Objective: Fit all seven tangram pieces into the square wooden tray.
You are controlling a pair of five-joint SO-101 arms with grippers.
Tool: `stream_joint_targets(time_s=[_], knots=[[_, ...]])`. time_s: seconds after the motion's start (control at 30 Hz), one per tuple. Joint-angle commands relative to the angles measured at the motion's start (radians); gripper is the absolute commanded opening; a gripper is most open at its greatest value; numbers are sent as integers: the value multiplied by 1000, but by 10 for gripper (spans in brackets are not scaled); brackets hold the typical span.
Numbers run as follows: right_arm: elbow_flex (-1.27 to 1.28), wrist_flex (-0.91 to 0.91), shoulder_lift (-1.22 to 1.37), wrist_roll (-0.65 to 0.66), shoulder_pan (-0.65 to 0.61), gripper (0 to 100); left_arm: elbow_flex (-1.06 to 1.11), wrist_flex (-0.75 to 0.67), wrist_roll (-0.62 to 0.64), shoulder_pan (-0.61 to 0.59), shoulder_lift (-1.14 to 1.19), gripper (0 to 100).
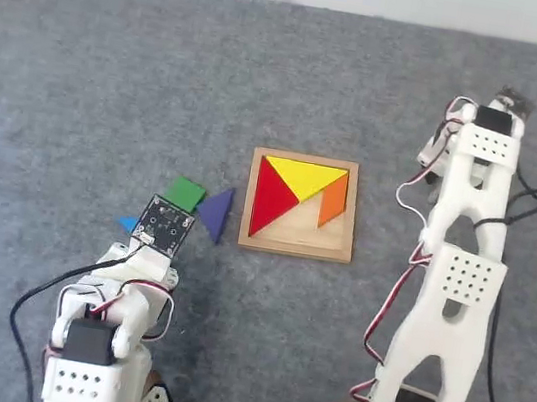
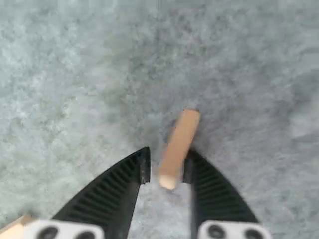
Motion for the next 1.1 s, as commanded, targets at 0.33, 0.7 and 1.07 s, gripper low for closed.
stream_joint_targets(time_s=[0.33, 0.7, 1.07], knots=[[-152, 285, -157, 75, -61, 6, -7, 3, -11, -5, -23, 16], [508, 145, -685, 55, -361, 6, -7, 3, -11, -5, -23, 16], [1352, -638, -1038, 95, -467, 6, -7, 3, -11, -5, -23, 16]])
